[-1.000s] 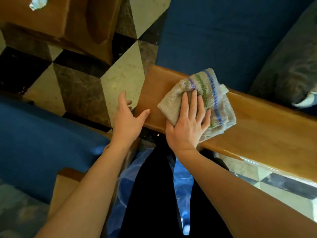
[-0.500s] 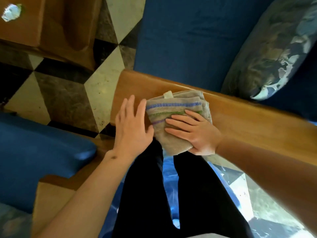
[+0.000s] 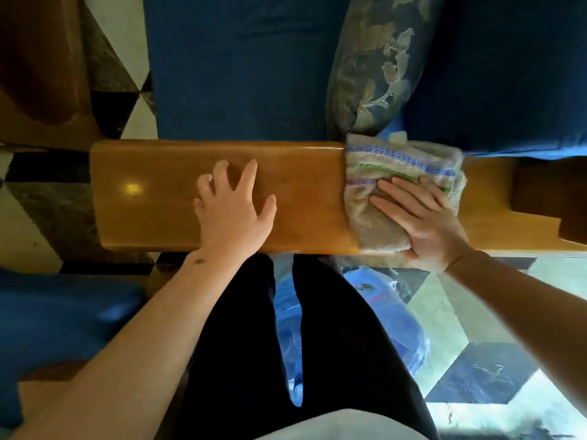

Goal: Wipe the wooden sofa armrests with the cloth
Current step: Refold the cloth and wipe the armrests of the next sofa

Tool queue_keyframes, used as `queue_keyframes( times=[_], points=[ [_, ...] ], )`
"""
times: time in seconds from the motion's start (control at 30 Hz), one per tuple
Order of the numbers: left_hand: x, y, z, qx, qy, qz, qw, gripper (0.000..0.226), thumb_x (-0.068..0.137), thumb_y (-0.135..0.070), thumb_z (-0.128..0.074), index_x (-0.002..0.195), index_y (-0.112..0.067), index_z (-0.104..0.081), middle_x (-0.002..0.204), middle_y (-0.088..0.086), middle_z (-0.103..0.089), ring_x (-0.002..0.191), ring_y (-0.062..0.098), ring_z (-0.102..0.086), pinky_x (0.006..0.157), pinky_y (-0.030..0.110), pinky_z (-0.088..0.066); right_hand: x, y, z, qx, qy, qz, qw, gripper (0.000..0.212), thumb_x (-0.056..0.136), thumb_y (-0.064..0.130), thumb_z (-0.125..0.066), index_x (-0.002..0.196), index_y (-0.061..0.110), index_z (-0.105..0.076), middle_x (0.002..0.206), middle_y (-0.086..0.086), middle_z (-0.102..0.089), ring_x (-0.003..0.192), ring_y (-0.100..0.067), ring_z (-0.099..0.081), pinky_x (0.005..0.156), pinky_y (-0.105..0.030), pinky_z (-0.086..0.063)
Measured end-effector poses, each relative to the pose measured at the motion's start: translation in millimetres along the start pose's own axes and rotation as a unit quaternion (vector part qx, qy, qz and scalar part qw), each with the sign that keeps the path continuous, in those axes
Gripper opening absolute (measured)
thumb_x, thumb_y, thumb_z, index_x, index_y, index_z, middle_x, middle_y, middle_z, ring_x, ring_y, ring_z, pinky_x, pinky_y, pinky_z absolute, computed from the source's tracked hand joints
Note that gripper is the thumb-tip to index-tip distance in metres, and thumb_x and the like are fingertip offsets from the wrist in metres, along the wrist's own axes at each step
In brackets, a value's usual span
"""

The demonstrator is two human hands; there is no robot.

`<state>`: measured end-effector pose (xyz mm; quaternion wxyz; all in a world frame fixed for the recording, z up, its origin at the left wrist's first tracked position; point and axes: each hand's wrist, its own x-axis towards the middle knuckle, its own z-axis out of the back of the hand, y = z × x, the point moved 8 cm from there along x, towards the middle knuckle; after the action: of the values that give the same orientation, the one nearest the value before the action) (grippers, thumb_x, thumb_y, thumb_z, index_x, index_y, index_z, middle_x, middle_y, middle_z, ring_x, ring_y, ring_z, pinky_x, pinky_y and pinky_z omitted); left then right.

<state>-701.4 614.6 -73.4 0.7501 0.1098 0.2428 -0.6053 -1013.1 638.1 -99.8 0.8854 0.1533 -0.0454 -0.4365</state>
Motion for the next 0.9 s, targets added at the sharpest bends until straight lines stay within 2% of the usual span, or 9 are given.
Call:
queue_keyframes(
  times=[0.07,0.17,0.3,0.4,0.47,0.63,0.8,0.87,0.9],
  points=[
    [0,11,3,0.013,0.005,0.012,1.000,0.071,0.095,-0.058,-0.053,0.156,-0.033,-0.028,0.160,0.015,-0.026,0.142,0.043,-0.027,0.107,0.061,-0.044,-25,-24,9,0.006,-0.053,-0.135,0.989,0.083,0.076,0.039,-0.068,0.153,0.021,-0.043,0.164,-0.007,-0.040,0.151,-0.031,-0.034,0.128,-0.047,-0.012],
    [-5,34,6,0.012,0.008,0.050,0.999,0.074,0.094,-0.053,-0.057,0.157,-0.033,-0.025,0.160,0.015,-0.024,0.140,0.043,-0.027,0.105,0.059,-0.046,-45,-28,14,0.039,-0.125,-0.342,0.931,0.071,0.081,0.042,-0.059,0.148,0.020,-0.050,0.162,-0.004,-0.043,0.148,-0.030,-0.036,0.127,-0.042,-0.012],
    [-16,77,7,-0.026,-0.007,0.106,0.994,0.077,0.091,-0.052,-0.062,0.156,-0.030,-0.026,0.158,0.016,-0.024,0.138,0.044,-0.027,0.104,0.062,-0.043,-28,6,13,0.053,-0.192,-0.493,0.847,0.067,0.087,0.039,-0.052,0.150,0.017,-0.049,0.163,-0.007,-0.042,0.151,-0.032,-0.034,0.125,-0.055,-0.019],
    [-23,110,6,-0.046,-0.024,0.159,0.986,0.080,0.088,-0.057,-0.062,0.154,-0.030,-0.026,0.157,0.016,-0.025,0.135,0.045,-0.028,0.103,0.062,-0.042,6,41,3,0.051,-0.195,-0.565,0.800,0.074,0.087,0.037,-0.055,0.156,0.014,-0.042,0.168,-0.010,-0.033,0.155,-0.033,-0.027,0.125,-0.060,-0.015],
    [-27,133,6,-0.066,-0.030,0.188,0.979,0.078,0.088,-0.055,-0.062,0.153,-0.030,-0.026,0.157,0.016,-0.023,0.136,0.045,-0.027,0.104,0.061,-0.039,33,73,-8,0.053,-0.169,-0.557,0.812,0.079,0.085,0.036,-0.058,0.158,0.013,-0.038,0.169,-0.011,-0.029,0.156,-0.034,-0.024,0.124,-0.061,-0.012],
    [-43,184,5,-0.116,-0.043,0.221,0.967,0.073,0.086,-0.033,-0.065,0.152,-0.030,-0.033,0.157,0.012,-0.027,0.136,0.042,-0.029,0.105,0.059,-0.038,94,163,-40,0.040,-0.068,-0.447,0.891,0.076,0.092,0.037,-0.058,0.161,0.017,-0.031,0.171,-0.010,-0.025,0.157,-0.033,-0.020,0.125,-0.060,-0.011],
    [-54,227,1,-0.226,-0.064,0.197,0.952,0.062,0.090,-0.030,-0.057,0.150,-0.028,-0.043,0.153,0.008,-0.037,0.136,0.034,-0.037,0.107,0.049,-0.042,163,281,-74,0.080,0.018,-0.257,0.963,0.079,0.088,0.045,-0.041,0.162,0.020,-0.029,0.173,-0.005,-0.021,0.159,-0.026,-0.013,0.126,-0.053,-0.001],
    [-64,258,-16,-0.342,-0.019,0.248,0.906,0.064,0.093,-0.032,-0.055,0.154,-0.030,-0.036,0.152,0.008,-0.042,0.136,0.032,-0.041,0.109,0.048,-0.043,188,330,-88,0.100,0.058,-0.209,0.971,0.078,0.090,0.046,-0.040,0.163,0.022,-0.027,0.174,-0.001,-0.016,0.160,-0.022,-0.008,0.127,-0.050,0.004],
    [-72,271,-27,-0.412,0.003,0.290,0.864,0.066,0.094,-0.032,-0.055,0.155,-0.030,-0.032,0.151,0.009,-0.044,0.136,0.031,-0.044,0.110,0.048,-0.043,197,345,-92,0.115,0.081,-0.209,0.968,0.078,0.091,0.046,-0.040,0.164,0.024,-0.025,0.175,0.002,-0.013,0.161,-0.020,-0.005,0.127,-0.049,0.006]
  ],
)
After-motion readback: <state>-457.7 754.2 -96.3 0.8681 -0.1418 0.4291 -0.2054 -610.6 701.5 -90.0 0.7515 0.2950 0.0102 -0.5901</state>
